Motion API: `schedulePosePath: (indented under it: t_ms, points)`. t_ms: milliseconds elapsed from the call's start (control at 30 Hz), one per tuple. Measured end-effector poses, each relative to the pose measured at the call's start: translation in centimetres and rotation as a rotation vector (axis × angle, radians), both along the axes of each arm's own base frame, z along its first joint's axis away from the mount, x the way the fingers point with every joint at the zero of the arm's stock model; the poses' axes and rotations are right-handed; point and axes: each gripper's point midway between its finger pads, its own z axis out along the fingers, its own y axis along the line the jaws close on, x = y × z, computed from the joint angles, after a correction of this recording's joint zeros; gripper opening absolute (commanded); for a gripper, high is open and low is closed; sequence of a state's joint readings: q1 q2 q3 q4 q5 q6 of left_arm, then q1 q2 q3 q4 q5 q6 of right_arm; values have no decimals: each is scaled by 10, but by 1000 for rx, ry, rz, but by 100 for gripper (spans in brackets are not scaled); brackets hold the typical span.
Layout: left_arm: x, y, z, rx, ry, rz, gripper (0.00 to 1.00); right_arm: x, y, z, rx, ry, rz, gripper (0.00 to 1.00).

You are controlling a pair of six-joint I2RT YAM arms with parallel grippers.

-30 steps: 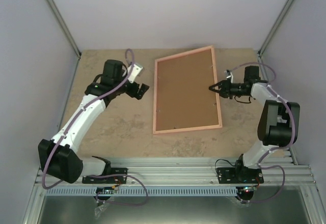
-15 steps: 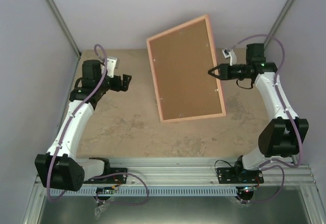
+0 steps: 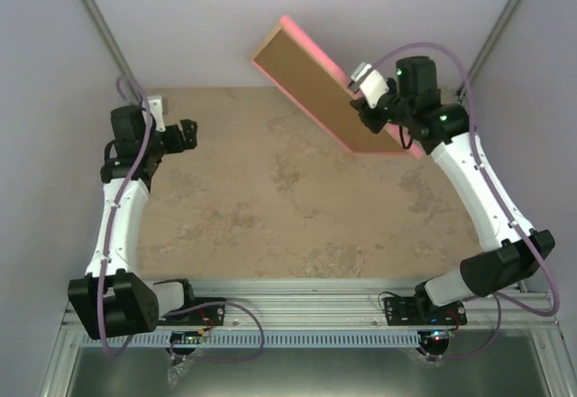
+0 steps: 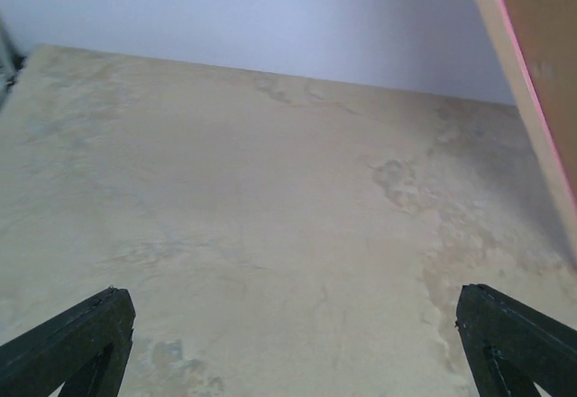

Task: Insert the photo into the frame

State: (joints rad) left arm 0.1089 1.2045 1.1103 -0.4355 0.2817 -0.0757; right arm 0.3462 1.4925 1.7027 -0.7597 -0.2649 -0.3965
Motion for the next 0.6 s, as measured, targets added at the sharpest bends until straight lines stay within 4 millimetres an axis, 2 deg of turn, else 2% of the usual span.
schedulePosePath:
  t_ms: [100,200,267,333,567,600]
  points:
    - [0,23,1,-27,-1,76,99,-4,12,-12,-162,-109,4,0]
    - [0,41,3,-51,-4,132,99,-19,27,-46,-337,-173,38,1]
    - [0,49,3,-68,-5,155,99,-33,32,-80,-466,-178,71,0]
    - [0,53,2,-87,-4,164,99,-48,40,-113,-580,-211,119,0]
    - [1,49,-4,-127,7,141,99,-77,74,-156,-679,-428,178,1]
    - [1,49,-5,-130,9,139,99,-81,77,-162,-685,-446,185,3]
